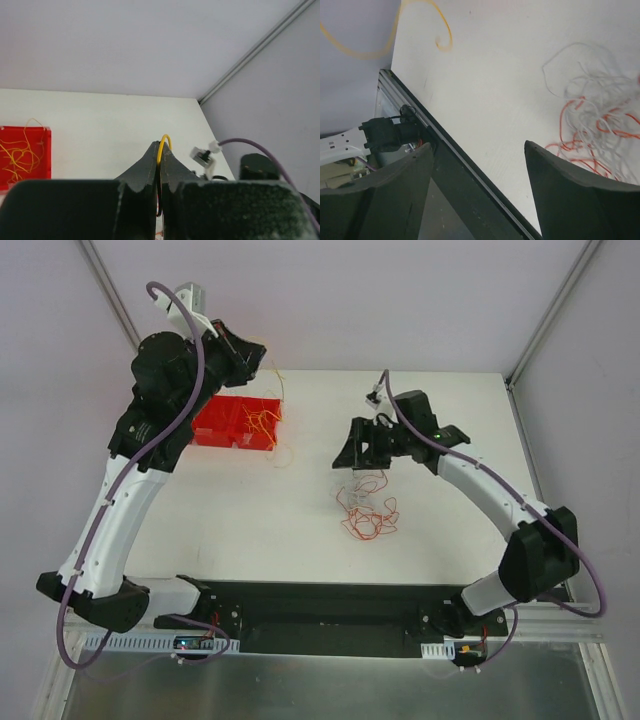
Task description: Untangle the cables
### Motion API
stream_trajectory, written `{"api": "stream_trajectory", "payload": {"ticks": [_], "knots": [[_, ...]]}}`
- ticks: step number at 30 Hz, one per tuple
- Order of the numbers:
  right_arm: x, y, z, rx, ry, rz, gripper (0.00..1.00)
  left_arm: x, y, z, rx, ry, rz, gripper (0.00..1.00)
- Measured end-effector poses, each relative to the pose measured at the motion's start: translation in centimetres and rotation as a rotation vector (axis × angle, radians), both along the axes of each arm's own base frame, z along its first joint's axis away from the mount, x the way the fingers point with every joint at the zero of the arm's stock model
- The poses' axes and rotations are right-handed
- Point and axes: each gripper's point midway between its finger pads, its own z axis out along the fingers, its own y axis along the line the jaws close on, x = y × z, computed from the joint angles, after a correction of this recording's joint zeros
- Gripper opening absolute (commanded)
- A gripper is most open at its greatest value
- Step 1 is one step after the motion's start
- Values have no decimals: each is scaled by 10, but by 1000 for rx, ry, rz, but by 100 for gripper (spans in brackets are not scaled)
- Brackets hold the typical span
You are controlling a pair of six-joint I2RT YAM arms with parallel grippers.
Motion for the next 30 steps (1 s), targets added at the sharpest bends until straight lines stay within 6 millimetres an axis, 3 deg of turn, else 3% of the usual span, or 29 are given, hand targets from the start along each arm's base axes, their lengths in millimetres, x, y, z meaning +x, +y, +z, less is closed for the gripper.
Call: {"api": "stream_trajectory", "payload": {"ticks": [6, 10, 16, 23, 30], "knots": [[-1, -65, 28, -53, -45, -135, 78, 25, 4, 16, 58, -57, 62, 0], [-14, -99, 22, -104, -25, -199, 77, 47, 13, 23, 97, -93, 123, 0], [-40, -114, -5, -177, 87, -194, 77, 95, 29, 12, 152, -100, 213, 0], [-46, -133, -13, -256, 98, -219, 77, 153, 39, -9, 188, -75, 270, 0], [-45, -150, -18, -301, 111, -259, 76, 189, 42, -47, 181, 5, 283, 0]]}}
